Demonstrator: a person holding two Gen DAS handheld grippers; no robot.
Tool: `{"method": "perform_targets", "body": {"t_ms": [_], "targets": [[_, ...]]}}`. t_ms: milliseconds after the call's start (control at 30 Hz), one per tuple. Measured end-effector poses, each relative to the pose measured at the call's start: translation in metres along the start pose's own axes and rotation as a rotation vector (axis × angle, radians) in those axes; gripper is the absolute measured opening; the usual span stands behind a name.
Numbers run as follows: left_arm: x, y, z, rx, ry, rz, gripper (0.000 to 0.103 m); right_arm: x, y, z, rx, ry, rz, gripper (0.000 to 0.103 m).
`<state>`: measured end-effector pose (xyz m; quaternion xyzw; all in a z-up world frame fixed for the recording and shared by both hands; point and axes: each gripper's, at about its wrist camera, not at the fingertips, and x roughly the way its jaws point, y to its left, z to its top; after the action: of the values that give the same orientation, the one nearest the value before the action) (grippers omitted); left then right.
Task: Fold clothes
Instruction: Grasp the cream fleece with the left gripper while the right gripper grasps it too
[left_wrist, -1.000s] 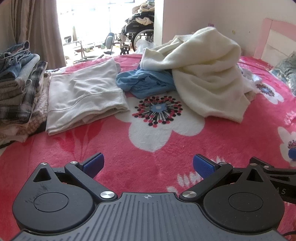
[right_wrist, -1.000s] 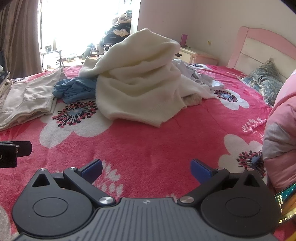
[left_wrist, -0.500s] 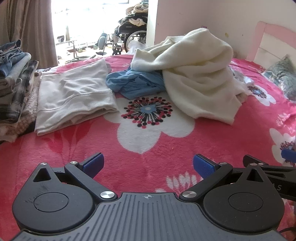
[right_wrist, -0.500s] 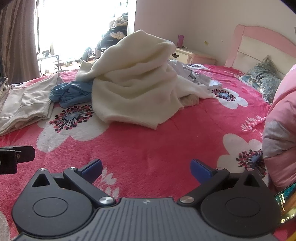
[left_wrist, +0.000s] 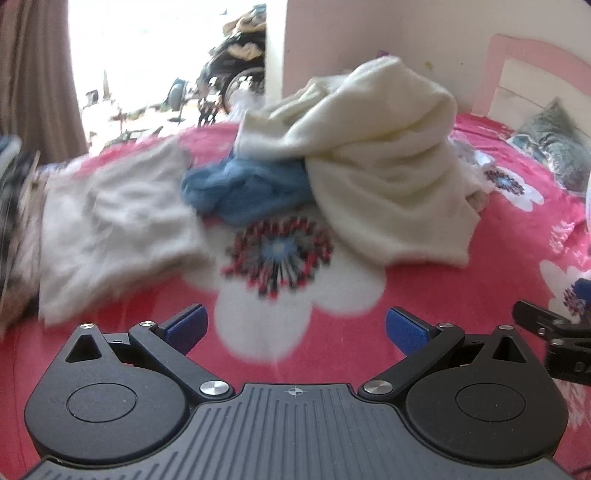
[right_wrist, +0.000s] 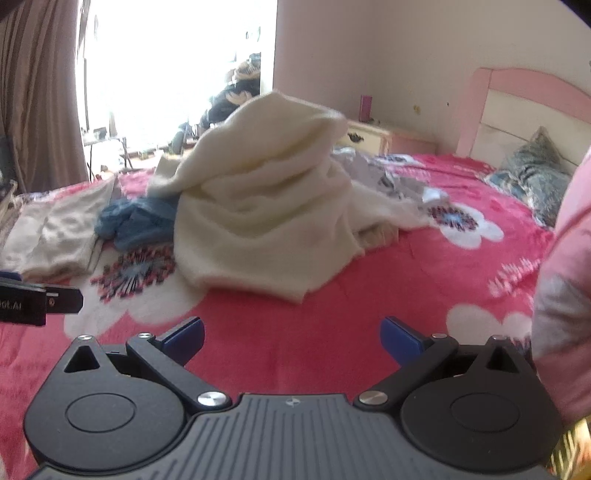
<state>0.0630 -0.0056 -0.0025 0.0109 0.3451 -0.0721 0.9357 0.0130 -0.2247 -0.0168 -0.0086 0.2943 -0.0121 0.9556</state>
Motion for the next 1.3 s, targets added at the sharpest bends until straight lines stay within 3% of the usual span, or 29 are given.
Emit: {"method": "perform_targets", "body": {"t_ms": [133, 400, 533, 767, 833, 900, 1000, 1100, 1167, 1200, 1267, 1300], "targets": [[0.028, -0.009, 0.039, 0.067, -0.101, -0.003, 0.103, 0.023, -0.015, 0.03, 0.003, -0.04, 0.035, 0.103], [0.089, -0.031, 0.117, 0.195, -0.313, -0.006, 0.103, 0.092, -0.049, 0.131, 0.076, -0.181, 0.095, 0.103], [0.127, -0.053, 0.138, 0.203, -0.308, -0.055, 0.103, 0.137, -0.062, 0.182, 0.121, -0.184, 0.172, 0.103], [0.176, -0.083, 0.155, 0.261, -0.275, -0.076, 0.102, 0.212, -0.066, 0.253, 0.15, -0.078, 0.258, 0.103], [0.184, -0.088, 0.156, 0.264, -0.265, -0.069, 0.098, 0.226, -0.06, 0.267, 0.154, -0.055, 0.289, 0.103], [0.191, -0.092, 0.157, 0.261, -0.254, -0.062, 0.081, 0.24, -0.049, 0.278, 0.148, -0.014, 0.327, 0.103], [0.186, -0.079, 0.15, 0.244, -0.239, -0.071, 0.061, 0.259, -0.034, 0.285, 0.097, 0.018, 0.244, 0.103], [0.18, -0.082, 0.147, 0.237, -0.238, -0.075, 0.042, 0.274, -0.031, 0.278, 0.073, 0.078, 0.169, 0.085], [0.175, -0.088, 0.15, 0.245, -0.237, -0.067, 0.029, 0.276, -0.031, 0.273, 0.074, 0.119, 0.136, 0.063], [0.172, -0.09, 0.148, 0.25, -0.237, -0.064, 0.022, 0.277, -0.03, 0.27, 0.075, 0.14, 0.119, 0.059], [0.168, -0.096, 0.148, 0.266, -0.242, -0.055, 0.015, 0.274, -0.031, 0.265, 0.077, 0.172, 0.114, 0.032], [0.166, -0.098, 0.147, 0.273, -0.246, -0.052, 0.011, 0.27, -0.031, 0.264, 0.079, 0.174, 0.117, 0.027]]}}
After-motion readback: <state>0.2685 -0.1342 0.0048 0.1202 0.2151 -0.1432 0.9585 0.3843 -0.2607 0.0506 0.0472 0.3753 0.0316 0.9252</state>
